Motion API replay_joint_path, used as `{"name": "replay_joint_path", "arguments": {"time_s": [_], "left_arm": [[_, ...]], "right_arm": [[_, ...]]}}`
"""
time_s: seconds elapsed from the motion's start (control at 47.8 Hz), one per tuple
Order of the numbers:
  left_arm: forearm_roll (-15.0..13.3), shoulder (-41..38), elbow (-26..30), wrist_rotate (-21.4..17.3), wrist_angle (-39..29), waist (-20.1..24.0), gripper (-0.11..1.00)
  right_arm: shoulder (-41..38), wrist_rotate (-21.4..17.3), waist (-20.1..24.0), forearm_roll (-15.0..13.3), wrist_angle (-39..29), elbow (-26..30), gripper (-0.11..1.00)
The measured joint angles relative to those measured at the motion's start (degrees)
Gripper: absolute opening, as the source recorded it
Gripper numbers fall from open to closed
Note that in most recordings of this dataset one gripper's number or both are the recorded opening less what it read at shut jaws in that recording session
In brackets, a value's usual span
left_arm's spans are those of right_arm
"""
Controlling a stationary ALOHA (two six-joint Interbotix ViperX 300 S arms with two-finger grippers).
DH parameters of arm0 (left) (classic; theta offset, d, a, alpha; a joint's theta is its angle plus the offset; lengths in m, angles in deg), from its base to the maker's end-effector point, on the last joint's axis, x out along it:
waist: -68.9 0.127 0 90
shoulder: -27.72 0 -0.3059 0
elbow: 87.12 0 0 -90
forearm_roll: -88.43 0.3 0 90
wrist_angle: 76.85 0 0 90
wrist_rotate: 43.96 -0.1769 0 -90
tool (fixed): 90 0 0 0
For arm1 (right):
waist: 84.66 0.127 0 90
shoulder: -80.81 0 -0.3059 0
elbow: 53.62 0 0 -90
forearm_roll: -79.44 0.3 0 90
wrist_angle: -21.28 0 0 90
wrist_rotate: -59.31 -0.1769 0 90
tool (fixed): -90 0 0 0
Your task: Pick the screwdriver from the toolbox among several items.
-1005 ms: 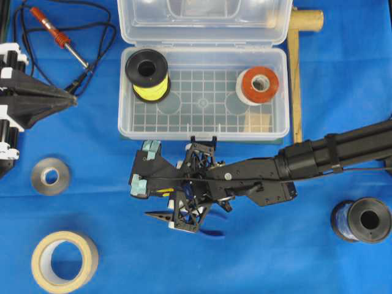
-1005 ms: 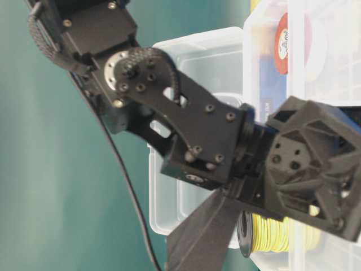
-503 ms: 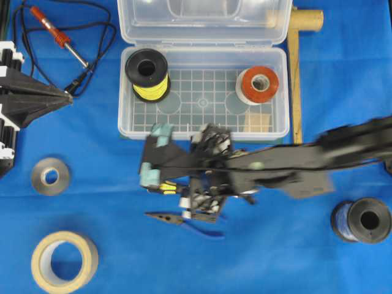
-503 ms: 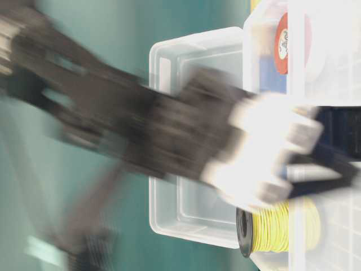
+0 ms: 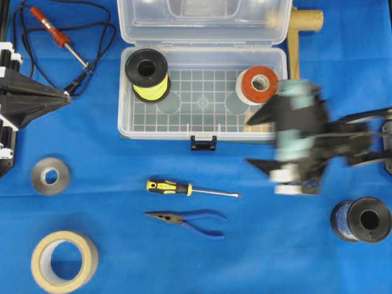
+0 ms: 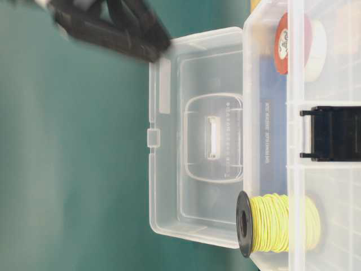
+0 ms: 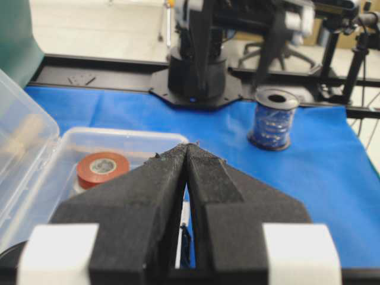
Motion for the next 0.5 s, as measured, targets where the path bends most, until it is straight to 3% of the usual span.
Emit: {"name": "replay_joint_path", "arguments": {"time_s": [0.209,0.503], "left_arm": [[0.00,0.00,-0.26,0.09,0.00,0.00,0.00],[0.00,0.00,-0.53,0.09,0.09,0.00,0.00]], "right_arm": [[16.79,-0.09,0.00,-3.34,9.32,-13.71,0.77],[31.38,-0.35,-3.60,-3.78,15.56,-28.92,0.76]]}}
